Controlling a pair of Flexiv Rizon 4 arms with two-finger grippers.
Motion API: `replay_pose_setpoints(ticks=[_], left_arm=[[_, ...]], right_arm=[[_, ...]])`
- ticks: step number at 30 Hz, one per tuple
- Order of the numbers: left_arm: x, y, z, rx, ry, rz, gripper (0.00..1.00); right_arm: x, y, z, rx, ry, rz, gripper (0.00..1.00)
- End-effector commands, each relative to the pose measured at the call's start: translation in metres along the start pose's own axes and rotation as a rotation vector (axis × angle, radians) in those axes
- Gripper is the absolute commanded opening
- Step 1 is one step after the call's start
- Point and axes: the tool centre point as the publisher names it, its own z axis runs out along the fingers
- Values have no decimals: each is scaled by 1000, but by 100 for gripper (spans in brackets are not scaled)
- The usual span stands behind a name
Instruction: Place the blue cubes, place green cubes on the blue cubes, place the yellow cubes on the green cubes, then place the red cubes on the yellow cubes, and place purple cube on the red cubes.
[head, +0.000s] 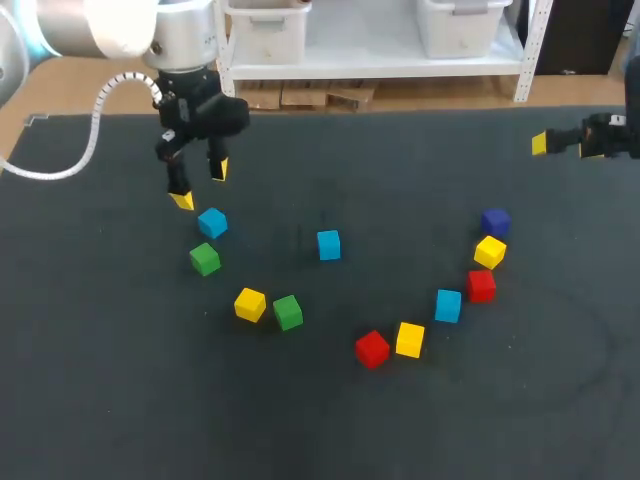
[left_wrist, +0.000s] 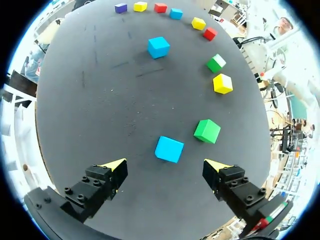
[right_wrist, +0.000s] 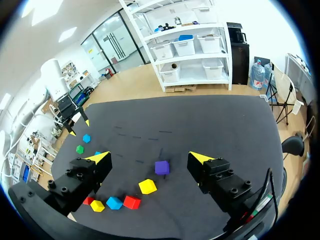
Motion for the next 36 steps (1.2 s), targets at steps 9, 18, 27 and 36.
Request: replay_pose_setpoints(ticks=[9,18,27,36], left_arm=[[-13,-12,4,-45,-8,8,100],[-11,-22,13,-49,-13,-2,100],[-12,-20,16,-62,-22,-9,100],[-18,-20,26,-56,-33,-3,100]], right_arm=[[0,1,-1,4,1,1,100],[0,1,-1,4,1,1,100],[0,1,-1,4,1,1,100],[0,1,-1,4,1,1,100]])
